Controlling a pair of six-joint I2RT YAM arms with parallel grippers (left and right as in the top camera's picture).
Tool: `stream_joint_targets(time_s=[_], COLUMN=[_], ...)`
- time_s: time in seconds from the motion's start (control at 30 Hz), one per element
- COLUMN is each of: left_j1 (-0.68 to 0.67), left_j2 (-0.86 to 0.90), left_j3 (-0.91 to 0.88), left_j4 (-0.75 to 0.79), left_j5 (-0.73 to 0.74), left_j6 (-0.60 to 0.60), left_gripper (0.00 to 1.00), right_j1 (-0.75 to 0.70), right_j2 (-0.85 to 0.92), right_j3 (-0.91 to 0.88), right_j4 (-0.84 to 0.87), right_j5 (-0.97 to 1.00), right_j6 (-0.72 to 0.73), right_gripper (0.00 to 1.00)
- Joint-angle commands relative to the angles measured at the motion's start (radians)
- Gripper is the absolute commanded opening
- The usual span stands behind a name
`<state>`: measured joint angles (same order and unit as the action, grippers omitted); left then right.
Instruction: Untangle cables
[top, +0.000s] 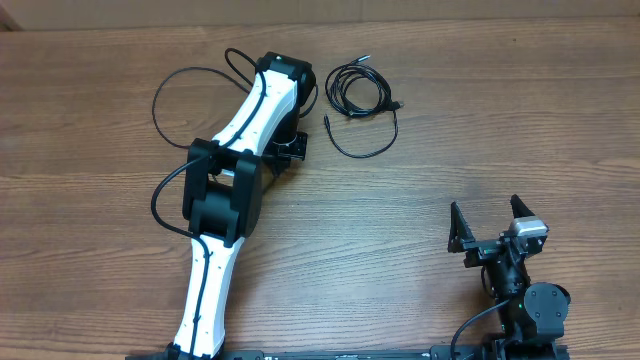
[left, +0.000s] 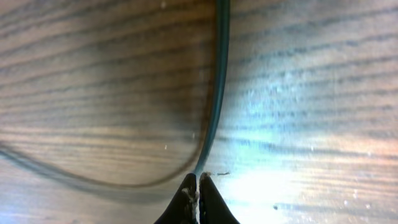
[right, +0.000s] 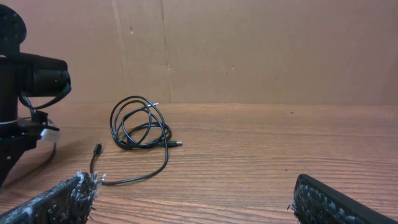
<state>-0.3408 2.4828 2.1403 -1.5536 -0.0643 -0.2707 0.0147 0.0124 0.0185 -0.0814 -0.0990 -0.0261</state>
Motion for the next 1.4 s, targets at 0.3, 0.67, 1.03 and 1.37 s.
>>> stream_joint_targets(time_s=[0.3,0.67,1.03,1.37], left_j1=[-0.005,-0.004,0.011,0.069], left_j2=[-0.242,-0.058,0.027,0.023], left_j3=[0.027,0.026,0.028,0.125], left_j4=[0.240,0.546,0.444,0.381], left_j5=[0.031,0.020,-0.200,-0.124], left_j6=[-0.026,-0.240,-0.320,-0.335], left_gripper=[0.30,0.68,0.68,0.67], right_j1=[-0.002,-0.002,-0.002,-0.002], right_j2=[-0.002,-0.002,-0.002,-0.002], right_j3=[-0.010,-0.010,-0.010,-0.010], right_j4=[0.005,0.005,0.005,0.005], right_j5=[0.005,0.005,0.005,0.005], right_j6=[-0.005,-0.005,-0.005,-0.005], right_gripper=[1.00,1.00,1.00,1.00])
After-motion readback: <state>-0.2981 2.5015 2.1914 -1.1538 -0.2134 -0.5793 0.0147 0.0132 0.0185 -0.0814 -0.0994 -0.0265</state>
